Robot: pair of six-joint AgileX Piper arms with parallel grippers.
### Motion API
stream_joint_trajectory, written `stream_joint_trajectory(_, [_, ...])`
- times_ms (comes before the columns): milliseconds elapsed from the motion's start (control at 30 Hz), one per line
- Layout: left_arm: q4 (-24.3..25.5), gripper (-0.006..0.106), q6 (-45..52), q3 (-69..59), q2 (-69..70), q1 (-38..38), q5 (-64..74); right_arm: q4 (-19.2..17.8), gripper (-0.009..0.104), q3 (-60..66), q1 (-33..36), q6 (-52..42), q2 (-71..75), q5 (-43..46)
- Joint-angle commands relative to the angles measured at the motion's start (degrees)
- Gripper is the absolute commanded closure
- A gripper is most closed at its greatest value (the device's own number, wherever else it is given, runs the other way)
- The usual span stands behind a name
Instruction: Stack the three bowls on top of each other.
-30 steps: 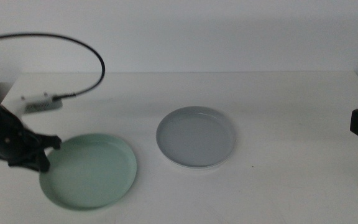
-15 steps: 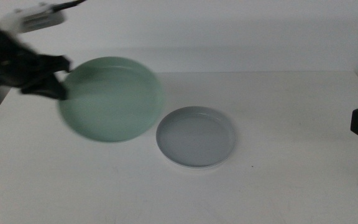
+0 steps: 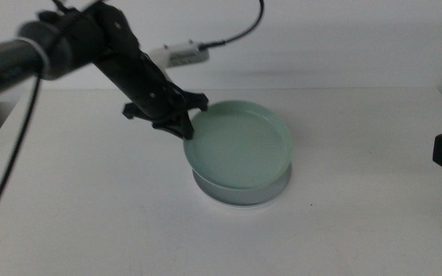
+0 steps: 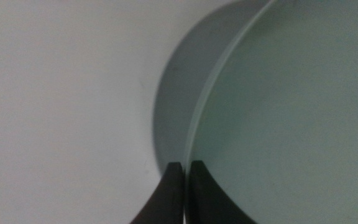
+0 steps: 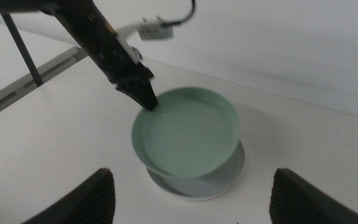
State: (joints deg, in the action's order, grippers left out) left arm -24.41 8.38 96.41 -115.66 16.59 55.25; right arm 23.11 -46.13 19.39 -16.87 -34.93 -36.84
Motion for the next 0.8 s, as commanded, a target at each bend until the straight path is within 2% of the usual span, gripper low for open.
stream_joint_trajectory(0, [-2.3, 0.106, -0.9, 2.5, 1.2, 1.0, -2.3, 0.5, 0.03, -1.3, -0.2, -0.5, -0.1, 4.0])
stream_joint_trajectory(200, [-3.3, 0.104, -0.4, 2.4, -2.3, 1.0, -4.8, 0.5, 0.03, -1.3, -0.2, -0.5, -0.1, 4.0])
stream_joint_trajectory(333, [-3.4, 0.092, 0.8, 2.4, -2.6, 0.9, -5.3, 0.5, 0.03, -1.3, -0.2, -0.5, -0.1, 4.0])
stream_joint_trajectory(433, [-3.3, 0.072, 0.8, 2.4, -2.6, 0.9, -5.3, 0.5, 0.03, -1.3, -0.2, -0.5, -0.1, 4.0])
stream_joint_trajectory(633, [-1.5, 0.015, 0.3, 2.4, -0.2, 0.5, -3.3, 0.5, 0.03, -1.3, -0.2, -0.5, -0.1, 4.0])
stream_joint_trajectory(667, [-1.5, 0.01, 0.2, 2.4, 0.8, 0.2, -2.6, 0.5, 0.03, -1.3, -0.2, -0.5, -0.1, 4.0])
stream_joint_trajectory(767, [-0.8, 0.01, 0.2, 2.4, 4.5, -1.0, -0.9, 0.5, 0.03, -1.3, -0.2, -0.5, -0.1, 4.0])
